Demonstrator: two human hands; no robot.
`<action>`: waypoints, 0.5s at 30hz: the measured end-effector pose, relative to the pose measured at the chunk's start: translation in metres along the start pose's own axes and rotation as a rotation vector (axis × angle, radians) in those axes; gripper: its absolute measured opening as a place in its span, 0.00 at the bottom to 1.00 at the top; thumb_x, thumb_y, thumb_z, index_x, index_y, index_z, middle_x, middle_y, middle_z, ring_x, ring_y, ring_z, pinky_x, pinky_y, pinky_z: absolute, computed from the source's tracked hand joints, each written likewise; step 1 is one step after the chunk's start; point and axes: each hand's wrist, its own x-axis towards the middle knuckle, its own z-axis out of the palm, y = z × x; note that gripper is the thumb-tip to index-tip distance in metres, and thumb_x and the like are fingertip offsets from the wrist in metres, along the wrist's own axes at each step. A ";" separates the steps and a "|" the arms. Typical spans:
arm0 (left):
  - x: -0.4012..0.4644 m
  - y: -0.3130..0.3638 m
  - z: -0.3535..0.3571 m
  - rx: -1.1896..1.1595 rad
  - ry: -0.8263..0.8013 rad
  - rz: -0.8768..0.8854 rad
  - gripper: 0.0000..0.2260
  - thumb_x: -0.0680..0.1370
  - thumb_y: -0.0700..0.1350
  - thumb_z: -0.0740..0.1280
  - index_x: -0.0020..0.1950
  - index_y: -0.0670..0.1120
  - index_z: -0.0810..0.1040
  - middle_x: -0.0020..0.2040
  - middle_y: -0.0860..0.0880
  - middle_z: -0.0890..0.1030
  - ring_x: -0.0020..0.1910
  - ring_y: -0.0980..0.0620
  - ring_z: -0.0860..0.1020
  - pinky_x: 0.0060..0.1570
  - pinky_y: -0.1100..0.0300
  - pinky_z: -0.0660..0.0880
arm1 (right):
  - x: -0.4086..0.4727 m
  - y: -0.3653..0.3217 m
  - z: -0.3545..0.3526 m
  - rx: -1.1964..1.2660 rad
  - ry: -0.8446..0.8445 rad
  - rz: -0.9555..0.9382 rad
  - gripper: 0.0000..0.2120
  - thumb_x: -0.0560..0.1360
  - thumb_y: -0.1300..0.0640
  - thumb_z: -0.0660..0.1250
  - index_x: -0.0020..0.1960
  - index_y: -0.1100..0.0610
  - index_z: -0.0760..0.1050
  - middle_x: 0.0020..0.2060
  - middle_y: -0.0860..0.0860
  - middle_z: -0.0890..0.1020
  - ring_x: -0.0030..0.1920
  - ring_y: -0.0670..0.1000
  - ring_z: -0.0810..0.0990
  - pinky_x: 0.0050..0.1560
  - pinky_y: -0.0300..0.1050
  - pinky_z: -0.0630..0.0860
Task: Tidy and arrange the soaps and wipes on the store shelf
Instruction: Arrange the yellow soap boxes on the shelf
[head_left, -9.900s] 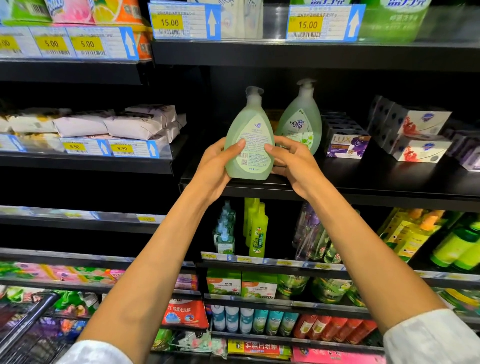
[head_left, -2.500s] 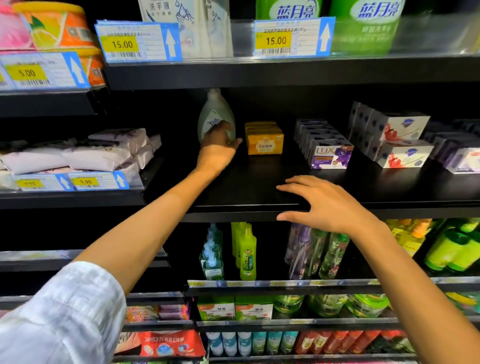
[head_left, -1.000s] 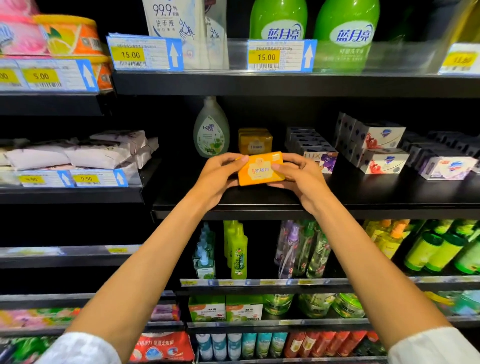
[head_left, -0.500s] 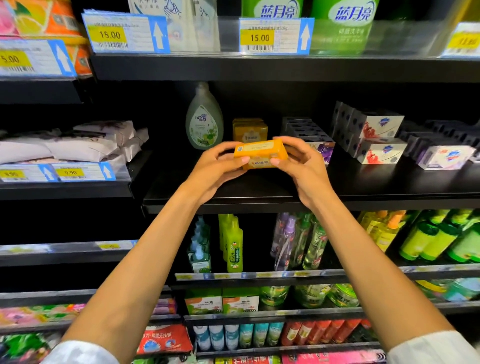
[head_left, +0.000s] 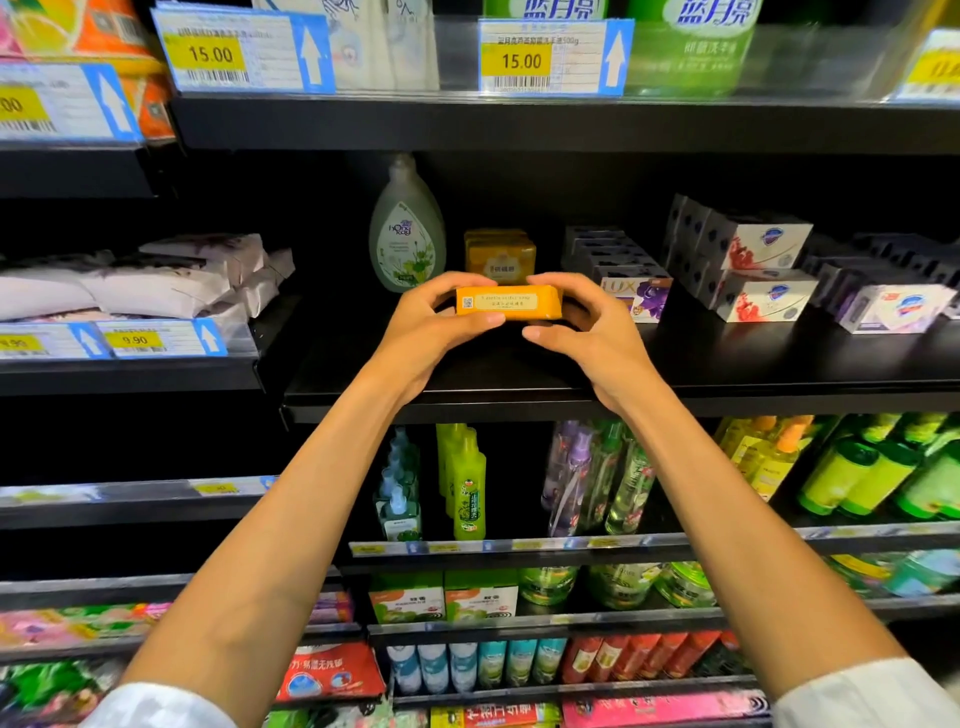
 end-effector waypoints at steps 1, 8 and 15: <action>0.000 -0.001 0.000 0.006 -0.008 0.007 0.17 0.74 0.37 0.78 0.62 0.45 0.82 0.59 0.46 0.85 0.61 0.47 0.84 0.66 0.45 0.78 | 0.000 0.001 0.000 -0.032 0.029 -0.014 0.22 0.73 0.67 0.78 0.64 0.55 0.80 0.59 0.51 0.84 0.62 0.49 0.82 0.64 0.47 0.79; 0.001 0.000 0.000 0.001 0.005 0.015 0.22 0.74 0.36 0.78 0.67 0.45 0.80 0.63 0.43 0.82 0.61 0.45 0.83 0.60 0.42 0.82 | 0.000 0.003 -0.001 -0.023 0.166 -0.008 0.17 0.75 0.61 0.77 0.63 0.55 0.80 0.57 0.49 0.85 0.60 0.49 0.83 0.63 0.50 0.81; 0.001 0.003 0.001 0.053 0.000 -0.017 0.23 0.75 0.38 0.78 0.69 0.45 0.79 0.59 0.43 0.85 0.58 0.46 0.85 0.58 0.41 0.82 | -0.001 -0.004 0.002 -0.133 0.173 0.017 0.17 0.73 0.61 0.79 0.59 0.53 0.81 0.53 0.45 0.86 0.55 0.43 0.85 0.55 0.40 0.81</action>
